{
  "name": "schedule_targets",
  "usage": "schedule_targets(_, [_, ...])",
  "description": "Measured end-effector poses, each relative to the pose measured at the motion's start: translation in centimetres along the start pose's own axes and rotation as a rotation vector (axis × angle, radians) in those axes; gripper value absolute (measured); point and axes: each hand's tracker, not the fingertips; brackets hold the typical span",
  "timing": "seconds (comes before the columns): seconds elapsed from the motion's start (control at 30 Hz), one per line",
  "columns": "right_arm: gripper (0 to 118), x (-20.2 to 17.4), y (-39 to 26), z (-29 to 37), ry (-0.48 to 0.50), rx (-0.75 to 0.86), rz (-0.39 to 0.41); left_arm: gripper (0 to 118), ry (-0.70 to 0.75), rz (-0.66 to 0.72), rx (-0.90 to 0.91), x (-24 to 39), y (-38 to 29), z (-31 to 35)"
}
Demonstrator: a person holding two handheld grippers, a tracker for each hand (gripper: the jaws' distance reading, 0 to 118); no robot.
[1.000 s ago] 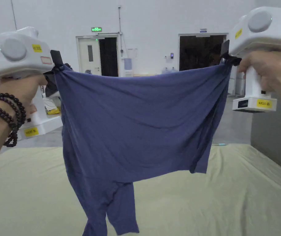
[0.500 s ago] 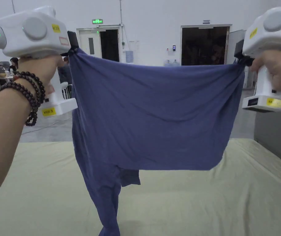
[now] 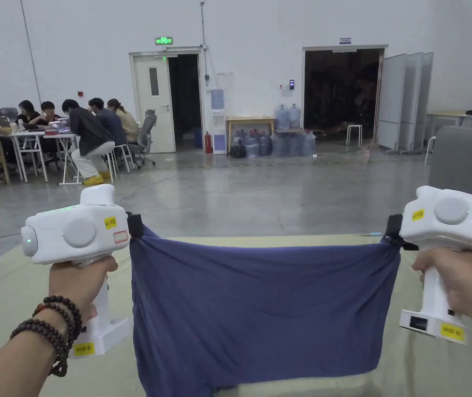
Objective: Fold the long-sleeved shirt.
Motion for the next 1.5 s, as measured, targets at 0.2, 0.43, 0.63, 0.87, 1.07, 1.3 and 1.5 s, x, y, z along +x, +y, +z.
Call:
schedule_targets(0.2, [5, 1.6, -7.2, 7.3, -0.021, 0.052, 0.152, 0, -0.076, -0.058, -0.035, -0.7, -7.1, 8.7])
schedule_targets(0.43, [5, 4.5, -20.9, 13.8, -0.005, -0.191, 0.337, 0, -0.115, -0.140, -0.271, -1.2, -21.2, 18.7])
schedule_targets(0.63, [5, 7.4, -30.9, 15.4, -0.008, -0.515, 0.486, 0, -0.116, -0.137, -0.566, -2.1, -32.7, 24.1])
schedule_targets(0.87, [5, 9.5, -37.1, 14.8, -0.013, -0.772, 0.545, 0, -0.121, -0.096, -0.737, -2.4, -38.0, 25.1])
schedule_targets(1.07, [18, 10.1, -38.2, 15.4, 0.020, -0.804, 0.513, 4, -0.134, -0.089, -0.732, -2.2, -37.7, 25.7])
schedule_targets(1.3, [101, 10.0, -33.5, 16.5, -0.005, -0.539, 0.437, 114, -0.105, -0.090, -0.522, -1.8, -31.7, 26.2])
schedule_targets(1.5, [0, 7.6, -32.4, 15.7, 0.002, -0.451, 0.350, 0, -0.094, -0.100, -0.488, 0.0, -29.4, 21.7])
